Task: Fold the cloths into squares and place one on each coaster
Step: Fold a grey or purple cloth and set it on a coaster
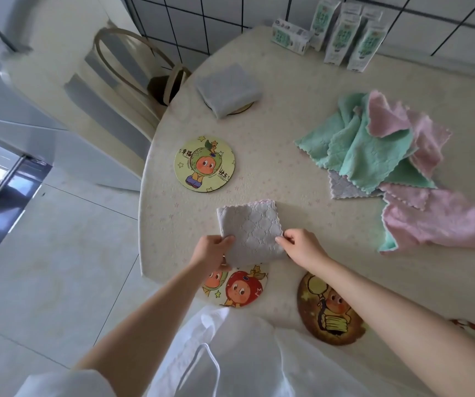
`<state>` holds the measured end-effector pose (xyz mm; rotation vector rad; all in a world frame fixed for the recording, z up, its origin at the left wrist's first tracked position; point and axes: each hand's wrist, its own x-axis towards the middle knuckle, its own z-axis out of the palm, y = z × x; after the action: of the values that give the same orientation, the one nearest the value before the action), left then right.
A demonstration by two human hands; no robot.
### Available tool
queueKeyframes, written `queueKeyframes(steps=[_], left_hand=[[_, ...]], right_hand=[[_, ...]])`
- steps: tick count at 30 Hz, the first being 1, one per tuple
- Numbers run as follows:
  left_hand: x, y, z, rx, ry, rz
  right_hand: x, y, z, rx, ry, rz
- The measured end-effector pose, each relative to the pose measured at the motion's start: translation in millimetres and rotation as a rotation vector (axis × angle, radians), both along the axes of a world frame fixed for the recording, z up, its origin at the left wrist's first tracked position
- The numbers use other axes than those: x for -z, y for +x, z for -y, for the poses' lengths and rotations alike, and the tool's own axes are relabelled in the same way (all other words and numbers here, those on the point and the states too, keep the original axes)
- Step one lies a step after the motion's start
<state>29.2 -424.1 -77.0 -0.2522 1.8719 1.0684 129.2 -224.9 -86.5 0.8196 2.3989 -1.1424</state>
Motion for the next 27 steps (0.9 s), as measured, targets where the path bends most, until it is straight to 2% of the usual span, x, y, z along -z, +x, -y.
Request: queueKeyframes(steps=[4,10,12,13,15,18,20,23,27], left_hand=[[2.1,-4.5,-2.9,0.01,-0.046,0.008],[-1.1,-5.0,-3.1,-0.027,-0.078,0.017],[-3.8,-3.5,-1.6,-0.038,-0.094,-0.048],[-4.3,-2.1,-0.7,-0.024,-0.106,-0.135],[-2.4,1.1,3.8,0.109,-0.176,-0.456],[7.5,4.4,11.2,0.511,-0.218,-1.036],[15.0,6.9,10.9,0.754,-0.153,-1.181],[25.8,12.0,10.6,0.957,-0.146,-1.126],[30.5,8.8,16.7,0.956,-0.19,-1.016]], right_hand=[[-1.9,-6.9,0.3,0.03,0.003,0.087],[-5.3,-6.0,2.6,0.038,0.023,0.105],[-6.1,-6.9,4.0,0.05,0.025,0.111],[-6.1,-7.1,4.7,0.054,0.027,0.114],[-6.9,-6.5,6.6,0.047,0.048,0.124],[-10.6,-6.0,14.4,0.032,0.145,0.166],[-14.8,-6.9,23.6,0.02,0.238,0.202],[-15.4,-6.9,35.4,0.021,0.322,0.223],[-12.8,-1.7,33.7,0.058,0.341,0.233]])
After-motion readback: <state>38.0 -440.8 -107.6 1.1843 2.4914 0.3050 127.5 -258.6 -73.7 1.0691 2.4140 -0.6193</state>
